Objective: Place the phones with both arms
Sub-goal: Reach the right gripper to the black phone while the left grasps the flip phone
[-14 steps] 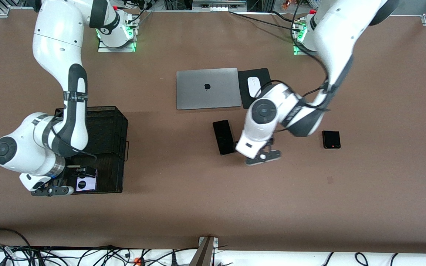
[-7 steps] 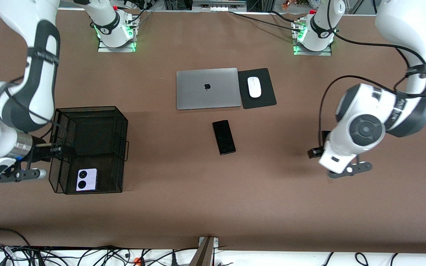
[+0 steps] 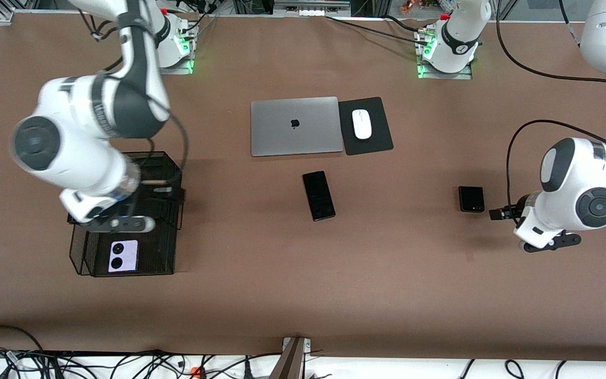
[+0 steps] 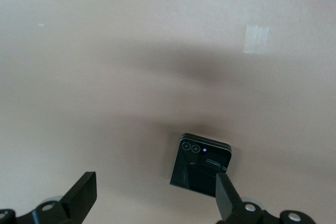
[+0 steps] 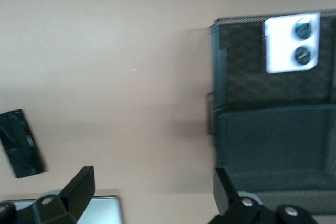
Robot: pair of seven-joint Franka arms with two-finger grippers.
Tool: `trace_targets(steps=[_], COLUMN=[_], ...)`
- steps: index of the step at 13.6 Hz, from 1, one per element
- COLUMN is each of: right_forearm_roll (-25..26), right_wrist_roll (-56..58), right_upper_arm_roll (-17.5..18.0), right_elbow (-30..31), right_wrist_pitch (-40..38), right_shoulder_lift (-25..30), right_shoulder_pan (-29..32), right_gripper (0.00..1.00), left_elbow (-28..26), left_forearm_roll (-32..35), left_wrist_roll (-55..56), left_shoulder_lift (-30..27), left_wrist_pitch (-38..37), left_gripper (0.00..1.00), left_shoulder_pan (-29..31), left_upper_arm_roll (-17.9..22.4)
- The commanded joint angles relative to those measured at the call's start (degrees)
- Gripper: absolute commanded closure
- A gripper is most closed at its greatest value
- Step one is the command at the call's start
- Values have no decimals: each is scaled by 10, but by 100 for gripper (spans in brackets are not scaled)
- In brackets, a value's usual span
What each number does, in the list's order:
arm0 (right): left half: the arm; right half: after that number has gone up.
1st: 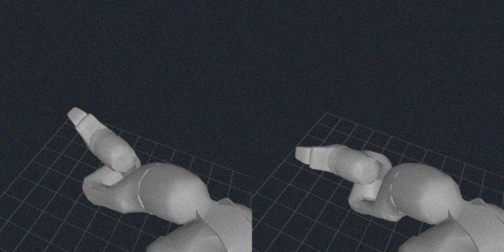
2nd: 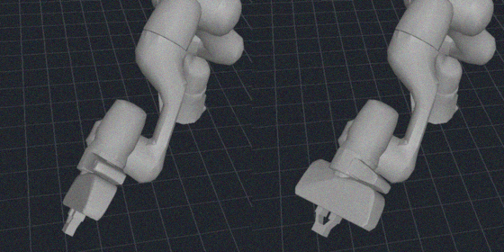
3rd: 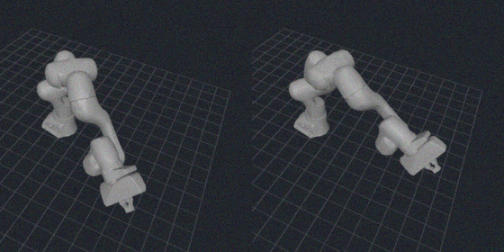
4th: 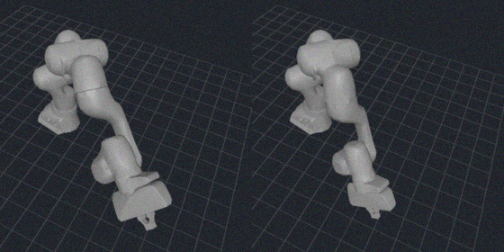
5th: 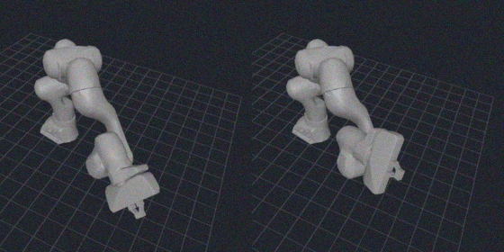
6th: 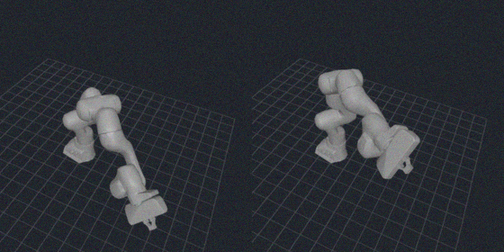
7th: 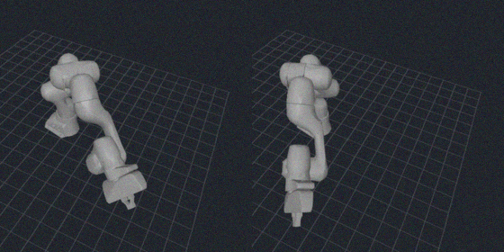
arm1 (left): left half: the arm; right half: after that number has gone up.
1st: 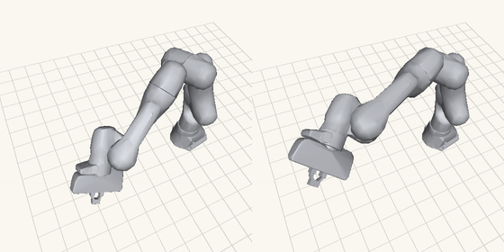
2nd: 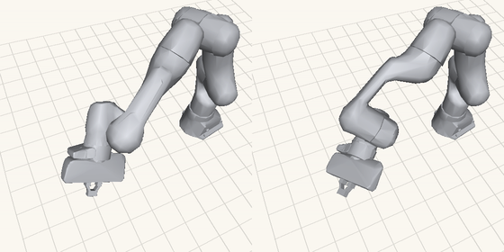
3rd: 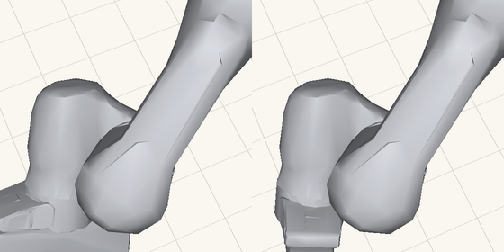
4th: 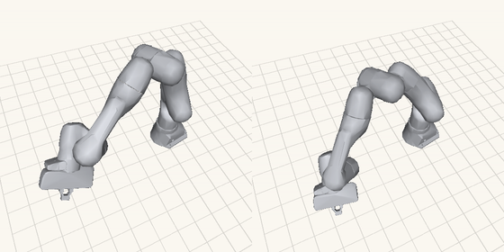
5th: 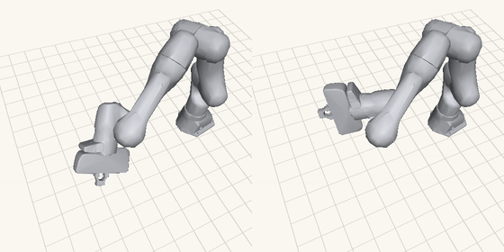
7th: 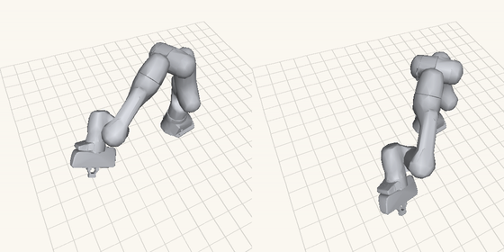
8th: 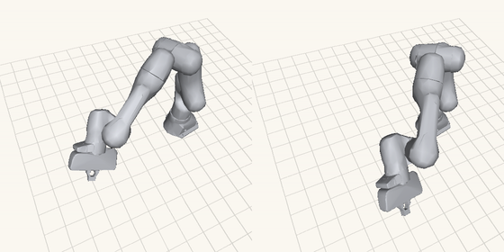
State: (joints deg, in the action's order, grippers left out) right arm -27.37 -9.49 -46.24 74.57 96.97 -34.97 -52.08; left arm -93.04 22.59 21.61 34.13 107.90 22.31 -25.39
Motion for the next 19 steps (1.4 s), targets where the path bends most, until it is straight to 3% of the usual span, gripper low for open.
trace_targets(steps=[1,4,6,9,11,13,19], right_forearm_roll=[10,27,85,175,224,245,245], right_wrist_roll=[-102,-211,-276,-373,-405,-416,-404], right_upper_arm_roll=[0,70,144,277,343,364,366], right_elbow=[-32,-106,-143,-145,-145,-145,-143], right_wrist_pitch=[12,22,37,100,140,175,265], right_shoulder_lift=[-32,-83,-107,-122,-135,-156,-215], right_shoulder_pan=[-51,-52,-39,-12,6,8,-4], right_gripper=[0,0,0,0,0,0,0], left_elbow=[-96,-184,-235,-262,-284,-286,-288], left_forearm_roll=[13,19,21,21,21,21,20], left_wrist_roll=[-18,-42,-49,-71,-69,-69,-63], left_shoulder_lift=[-42,-59,-72,-71,-68,-69,-66], left_wrist_pitch=[61,158,231,257,302,306,306], left_gripper=[0,0,0,0,0,0,0], left_shoulder_pan=[-1,21,31,56,70,71,67], left_upper_arm_roll=[-12,-13,-12,-12,-13,-13,-19])
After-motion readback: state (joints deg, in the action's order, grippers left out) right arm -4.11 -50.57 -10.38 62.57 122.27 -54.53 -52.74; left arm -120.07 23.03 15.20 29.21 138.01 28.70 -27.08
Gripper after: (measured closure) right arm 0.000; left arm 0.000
